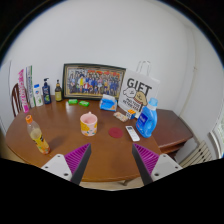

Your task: Pour water

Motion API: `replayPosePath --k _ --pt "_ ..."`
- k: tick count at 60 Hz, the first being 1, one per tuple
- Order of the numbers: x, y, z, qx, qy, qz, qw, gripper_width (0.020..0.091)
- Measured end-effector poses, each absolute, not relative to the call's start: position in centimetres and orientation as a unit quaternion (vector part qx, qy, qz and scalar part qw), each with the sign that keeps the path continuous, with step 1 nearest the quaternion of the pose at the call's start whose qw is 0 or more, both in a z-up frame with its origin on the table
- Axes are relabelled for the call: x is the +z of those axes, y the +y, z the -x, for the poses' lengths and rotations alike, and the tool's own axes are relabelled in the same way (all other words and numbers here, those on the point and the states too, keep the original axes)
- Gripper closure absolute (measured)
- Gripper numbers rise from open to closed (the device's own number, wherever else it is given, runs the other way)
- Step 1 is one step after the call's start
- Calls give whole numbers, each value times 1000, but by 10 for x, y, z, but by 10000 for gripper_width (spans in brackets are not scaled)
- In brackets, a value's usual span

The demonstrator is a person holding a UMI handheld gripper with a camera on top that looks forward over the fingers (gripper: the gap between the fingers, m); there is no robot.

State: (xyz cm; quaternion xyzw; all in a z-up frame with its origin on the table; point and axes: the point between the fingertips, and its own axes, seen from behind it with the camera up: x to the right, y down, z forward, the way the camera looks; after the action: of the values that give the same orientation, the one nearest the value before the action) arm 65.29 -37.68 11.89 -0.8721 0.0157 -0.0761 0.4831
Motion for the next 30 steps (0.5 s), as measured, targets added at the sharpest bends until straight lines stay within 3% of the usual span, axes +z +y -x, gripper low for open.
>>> replayPosePath --k 16,30 --pt "92 -404 -613 -77 11 884 461 247" --pt "58 -416 -466 6 -30 886 463 244"
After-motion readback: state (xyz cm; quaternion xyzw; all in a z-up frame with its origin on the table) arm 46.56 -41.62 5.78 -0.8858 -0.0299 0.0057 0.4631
